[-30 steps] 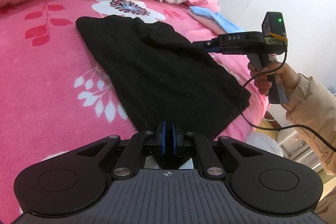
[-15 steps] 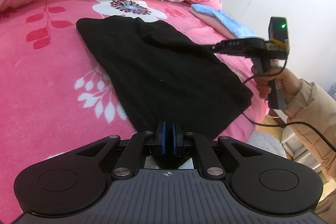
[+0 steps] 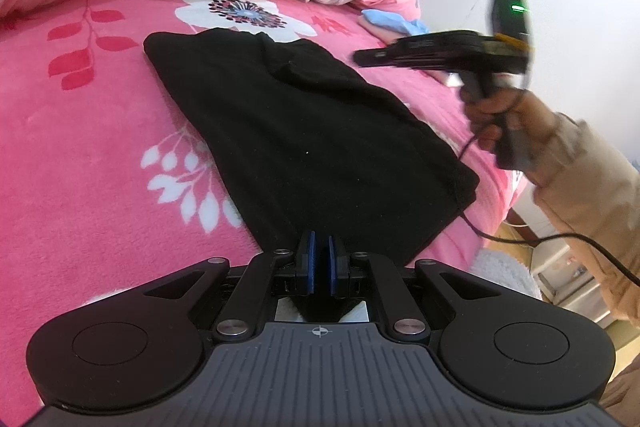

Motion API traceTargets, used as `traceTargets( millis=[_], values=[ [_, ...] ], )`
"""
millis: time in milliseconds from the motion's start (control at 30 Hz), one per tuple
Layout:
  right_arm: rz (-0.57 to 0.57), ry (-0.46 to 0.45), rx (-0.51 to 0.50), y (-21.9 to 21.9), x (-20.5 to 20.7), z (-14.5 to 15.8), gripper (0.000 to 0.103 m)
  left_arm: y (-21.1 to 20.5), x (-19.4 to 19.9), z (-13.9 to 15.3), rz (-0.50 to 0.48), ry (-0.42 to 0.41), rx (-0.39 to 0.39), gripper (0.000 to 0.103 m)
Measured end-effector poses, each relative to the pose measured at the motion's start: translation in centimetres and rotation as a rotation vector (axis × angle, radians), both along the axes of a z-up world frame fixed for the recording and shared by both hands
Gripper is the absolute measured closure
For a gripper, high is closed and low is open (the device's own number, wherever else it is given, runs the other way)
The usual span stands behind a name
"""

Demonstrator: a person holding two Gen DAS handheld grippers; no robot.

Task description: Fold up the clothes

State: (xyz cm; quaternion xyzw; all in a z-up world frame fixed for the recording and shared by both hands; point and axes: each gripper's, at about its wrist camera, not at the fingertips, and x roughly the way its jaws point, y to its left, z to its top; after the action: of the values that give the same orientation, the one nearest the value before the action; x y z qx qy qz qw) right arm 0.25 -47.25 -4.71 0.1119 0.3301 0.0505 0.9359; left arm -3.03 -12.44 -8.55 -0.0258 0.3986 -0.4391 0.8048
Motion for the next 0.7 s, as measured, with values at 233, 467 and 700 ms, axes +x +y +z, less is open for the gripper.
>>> traceTargets(
  millis=[233, 467, 700],
  values=[
    [-0.174, 0.093, 0.079, -3.7, 3.2, -2.5, 0.099, 0.2, 0.2, -0.3, -0.008, 0.003, -0.015, 0.097],
    [0.131, 0.019, 0.059, 1.8, -0.4, 0.9, 0.064, 0.4, 0.4, -0.4, -0.002, 0.020, -0.029, 0.097],
    [0.419, -0.006, -0.247, 10.3, -0.7, 0.7, 0.061, 0.5, 0.4, -0.4, 0.001, 0.022, -0.028, 0.097]
  ],
)
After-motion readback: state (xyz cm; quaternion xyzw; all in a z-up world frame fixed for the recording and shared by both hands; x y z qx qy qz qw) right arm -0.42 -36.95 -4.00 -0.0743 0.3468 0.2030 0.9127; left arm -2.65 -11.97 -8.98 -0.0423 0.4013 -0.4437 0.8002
